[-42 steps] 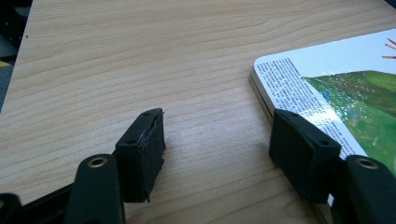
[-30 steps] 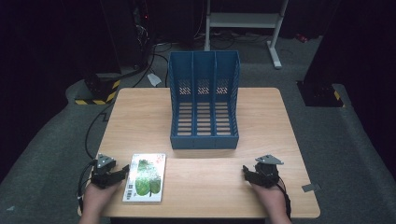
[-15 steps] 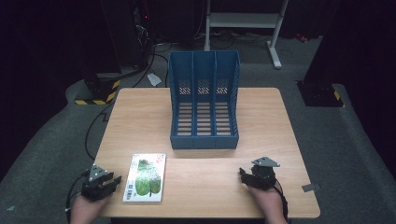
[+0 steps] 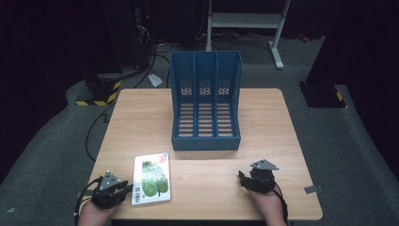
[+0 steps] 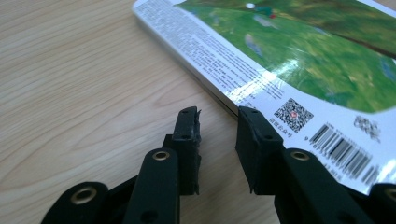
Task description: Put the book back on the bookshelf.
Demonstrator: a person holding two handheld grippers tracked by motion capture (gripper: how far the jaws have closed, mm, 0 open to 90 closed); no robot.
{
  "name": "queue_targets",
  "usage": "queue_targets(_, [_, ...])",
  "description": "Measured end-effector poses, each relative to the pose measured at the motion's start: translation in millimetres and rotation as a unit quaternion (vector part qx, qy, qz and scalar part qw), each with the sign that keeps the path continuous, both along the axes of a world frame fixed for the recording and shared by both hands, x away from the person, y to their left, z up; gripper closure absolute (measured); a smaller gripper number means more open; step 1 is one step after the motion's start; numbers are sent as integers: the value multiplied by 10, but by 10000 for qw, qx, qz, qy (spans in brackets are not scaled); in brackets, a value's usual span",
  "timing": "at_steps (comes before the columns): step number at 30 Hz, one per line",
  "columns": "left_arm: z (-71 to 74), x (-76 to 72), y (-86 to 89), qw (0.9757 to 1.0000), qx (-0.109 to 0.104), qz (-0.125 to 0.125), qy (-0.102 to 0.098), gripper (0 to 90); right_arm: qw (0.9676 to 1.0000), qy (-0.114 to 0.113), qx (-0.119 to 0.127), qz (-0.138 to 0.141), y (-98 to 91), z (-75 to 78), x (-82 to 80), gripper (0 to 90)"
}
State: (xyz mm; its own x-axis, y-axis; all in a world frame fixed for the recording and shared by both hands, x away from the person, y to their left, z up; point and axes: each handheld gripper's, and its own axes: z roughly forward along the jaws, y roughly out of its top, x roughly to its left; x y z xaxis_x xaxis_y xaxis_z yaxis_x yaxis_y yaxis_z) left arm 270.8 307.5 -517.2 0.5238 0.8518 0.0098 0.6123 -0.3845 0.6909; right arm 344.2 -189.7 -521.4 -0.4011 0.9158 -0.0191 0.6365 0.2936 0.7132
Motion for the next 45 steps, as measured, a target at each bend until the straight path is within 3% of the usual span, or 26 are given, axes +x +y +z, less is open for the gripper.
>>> queue_targets(5, [10,-4,-204,9987,47,-517,17,658,10000,-27,-16,35,17,7,-13,295])
queue_targets(9, [23,-5,-296,9979,117,-643,48,630,10000,-32,-22,43,20,6,-13,296])
queue_targets(11, [17,11,-248,9987,140,-486,-10,624,10000,-30,-15,38,17,6,-13,297])
queue_targets(14, [-11,55,-120,10000,-60,-33,-52,655,10000,-34,-8,26,12,9,-14,298])
queue_targets(19, [-56,137,65,9968,-443,619,-263,663,10000,-38,-12,29,11,10,-11,301])
queue_targets(22, [18,224,66,9941,-463,889,-405,658,10000,-34,-11,22,15,10,-12,302])
queue_targets(24, [113,321,-3,9937,-503,866,-510,630,10000,-43,-13,17,18,8,-17,304])
queue_targets(26, [136,417,-52,9940,-631,750,-492,618,10000,-63,-33,38,29,8,-17,304])
queue_targets(30, [29,615,-107,9928,-772,831,-396,548,9996,-217,39,181,116,68,-75,303])
queue_targets(34, [-58,722,-94,9895,-1176,808,-231,494,9988,-296,65,393,247,101,-143,304])
queue_targets(36, [-86,757,-115,9906,-1150,724,-132,460,9983,-252,75,521,325,97,-167,304])
queue_targets(41, [-89,740,-70,9893,-1281,703,-59,495,9973,-318,26,664,425,114,-232,300])
queue_targets(45, [-82,652,-71,9910,-1254,472,-26,509,9967,-331,25,737,450,112,-237,295])
